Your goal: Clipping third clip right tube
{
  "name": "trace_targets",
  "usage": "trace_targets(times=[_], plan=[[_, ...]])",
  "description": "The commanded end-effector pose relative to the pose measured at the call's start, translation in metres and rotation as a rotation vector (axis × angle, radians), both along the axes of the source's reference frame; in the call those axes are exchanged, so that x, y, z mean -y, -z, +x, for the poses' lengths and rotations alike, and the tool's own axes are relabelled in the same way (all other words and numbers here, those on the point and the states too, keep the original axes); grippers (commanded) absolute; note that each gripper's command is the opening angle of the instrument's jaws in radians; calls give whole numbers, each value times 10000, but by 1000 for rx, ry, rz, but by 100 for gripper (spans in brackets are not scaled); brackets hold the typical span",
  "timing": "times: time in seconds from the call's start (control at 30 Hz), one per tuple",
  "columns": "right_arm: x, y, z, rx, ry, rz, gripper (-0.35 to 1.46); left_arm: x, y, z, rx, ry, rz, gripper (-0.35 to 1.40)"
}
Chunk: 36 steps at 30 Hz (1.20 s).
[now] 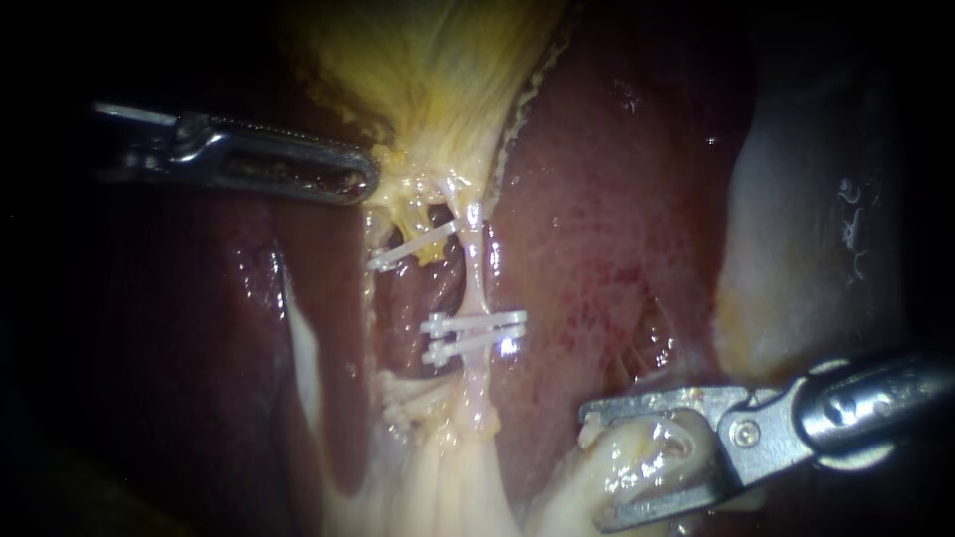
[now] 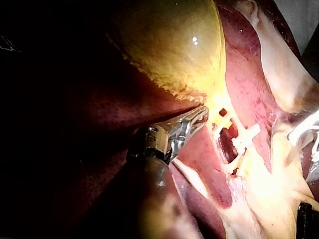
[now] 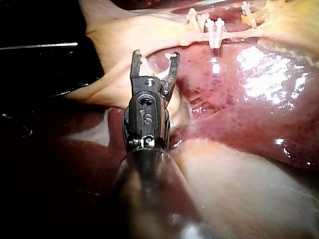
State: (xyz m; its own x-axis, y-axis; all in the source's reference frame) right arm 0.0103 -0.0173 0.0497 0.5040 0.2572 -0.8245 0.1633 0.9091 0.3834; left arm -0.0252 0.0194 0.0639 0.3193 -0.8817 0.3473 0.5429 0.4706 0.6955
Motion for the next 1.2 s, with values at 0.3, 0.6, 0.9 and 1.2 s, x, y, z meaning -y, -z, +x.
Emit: trace_targets(times=[0.3,0.6,0.9,1.2], plan=[[-1,-1,1,0,-2,0,48,-8,18,15,10,-9,12,-35],[-3,-3,1,2,-4,1,48,-47,45,53,-16,49,-11,-35],[-20,4,8,-43,-57,52,48,-44,43,55,-23,57,-16,-35],[-68,15,30,10,-167,227,48,-42,42,55,-24,58,-17,-35]])
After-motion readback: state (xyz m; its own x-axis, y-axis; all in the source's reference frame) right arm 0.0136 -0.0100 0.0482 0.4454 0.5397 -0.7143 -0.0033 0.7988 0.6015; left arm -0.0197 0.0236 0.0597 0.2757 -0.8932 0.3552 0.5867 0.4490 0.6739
